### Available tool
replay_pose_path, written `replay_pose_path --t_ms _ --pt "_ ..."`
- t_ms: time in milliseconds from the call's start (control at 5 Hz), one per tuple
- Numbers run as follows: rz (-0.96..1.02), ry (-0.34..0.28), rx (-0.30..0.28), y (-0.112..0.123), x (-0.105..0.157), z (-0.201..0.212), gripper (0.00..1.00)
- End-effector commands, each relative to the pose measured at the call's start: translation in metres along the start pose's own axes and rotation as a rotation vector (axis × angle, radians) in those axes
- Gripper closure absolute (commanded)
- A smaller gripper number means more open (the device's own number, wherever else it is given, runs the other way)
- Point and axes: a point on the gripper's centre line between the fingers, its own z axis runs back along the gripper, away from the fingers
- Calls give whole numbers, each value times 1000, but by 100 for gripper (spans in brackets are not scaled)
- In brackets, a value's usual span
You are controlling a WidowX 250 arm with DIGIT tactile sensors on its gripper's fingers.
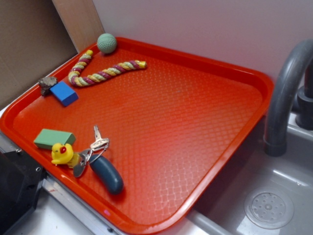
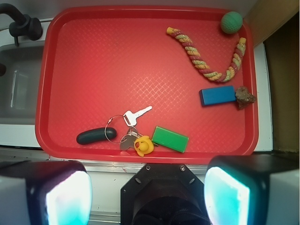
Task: Grab the green ball.
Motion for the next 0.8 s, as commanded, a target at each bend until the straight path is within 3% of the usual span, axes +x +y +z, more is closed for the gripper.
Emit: replay_pose_path --t_ms 0,200,400,600 --pt "0 0 0 0 0 0 0" --pt "186 -116 114 31 47 -38 0" --pt "405 -135 94 79 90 -66 0" --pt "477 -164 179 110 124 -99 0"
